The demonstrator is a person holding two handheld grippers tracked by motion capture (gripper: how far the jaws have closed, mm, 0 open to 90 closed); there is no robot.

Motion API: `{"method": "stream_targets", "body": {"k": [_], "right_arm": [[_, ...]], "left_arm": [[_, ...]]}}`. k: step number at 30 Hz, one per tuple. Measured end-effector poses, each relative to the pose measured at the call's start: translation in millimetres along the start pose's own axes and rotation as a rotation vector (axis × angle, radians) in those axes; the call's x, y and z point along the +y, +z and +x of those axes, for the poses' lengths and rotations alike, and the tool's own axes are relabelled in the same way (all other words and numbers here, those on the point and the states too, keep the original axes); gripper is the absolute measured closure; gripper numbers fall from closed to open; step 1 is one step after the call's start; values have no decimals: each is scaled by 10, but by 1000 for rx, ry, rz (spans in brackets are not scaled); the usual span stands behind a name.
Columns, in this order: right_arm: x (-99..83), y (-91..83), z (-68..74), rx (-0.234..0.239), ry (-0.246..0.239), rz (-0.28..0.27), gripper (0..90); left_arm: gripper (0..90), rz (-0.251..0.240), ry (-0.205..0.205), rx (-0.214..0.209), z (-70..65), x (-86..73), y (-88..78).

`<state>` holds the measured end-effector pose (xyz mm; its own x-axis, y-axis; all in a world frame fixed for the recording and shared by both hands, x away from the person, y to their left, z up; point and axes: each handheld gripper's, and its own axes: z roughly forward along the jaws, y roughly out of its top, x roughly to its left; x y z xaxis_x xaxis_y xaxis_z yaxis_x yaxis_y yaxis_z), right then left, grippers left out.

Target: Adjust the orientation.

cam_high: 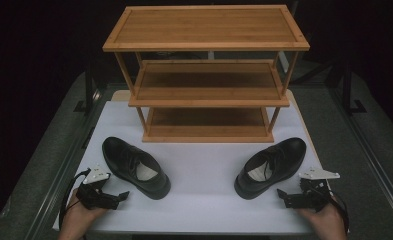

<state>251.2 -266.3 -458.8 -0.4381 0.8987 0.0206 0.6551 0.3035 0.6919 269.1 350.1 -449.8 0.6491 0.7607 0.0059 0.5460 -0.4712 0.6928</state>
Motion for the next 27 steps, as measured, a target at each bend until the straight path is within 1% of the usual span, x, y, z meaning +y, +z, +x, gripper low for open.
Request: {"method": "stream_targets", "body": {"k": [5,8,9,10,11,12,13,14,16,18,19,22,24,26,27], "right_arm": [[-1,0,-1,1,0,0,12],[-1,0,-1,0,0,-1,12],[-1,0,-1,0,0,-1,12],[1,1,-2,1,0,0,11],[1,2,-2,1,0,0,11],[1,2,-2,1,0,0,12],[0,1,-2,1,0,0,12],[0,1,-2,1,0,0,12],[-1,1,0,0,0,0,12],[0,1,0,0,0,0,12],[-1,1,0,0,0,0,12],[-1,1,0,0,0,0,12],[0,1,-1,0,0,0,11],[0,1,0,0,0,0,11],[0,1,0,0,0,0,11]], "left_arm": [[13,1,6,4,-9,3,3],[13,-5,-20,-11,13,6,-13],[24,-5,-20,-11,13,6,-13],[57,-7,-17,-4,17,5,-47],[84,-7,-17,-4,17,5,-47],[108,-20,-20,0,21,5,-97],[143,-20,-20,0,21,5,-97],[146,-26,-23,4,34,5,-141],[156,-23,-25,3,37,4,-161],[247,-30,-13,4,45,-3,-234],[278,-34,-12,4,54,2,-256],[374,-35,-18,19,97,38,-304],[456,-40,-25,16,136,69,-326],[510,-34,-28,23,174,108,-342],[558,-34,-28,23,174,108,-342]]}}
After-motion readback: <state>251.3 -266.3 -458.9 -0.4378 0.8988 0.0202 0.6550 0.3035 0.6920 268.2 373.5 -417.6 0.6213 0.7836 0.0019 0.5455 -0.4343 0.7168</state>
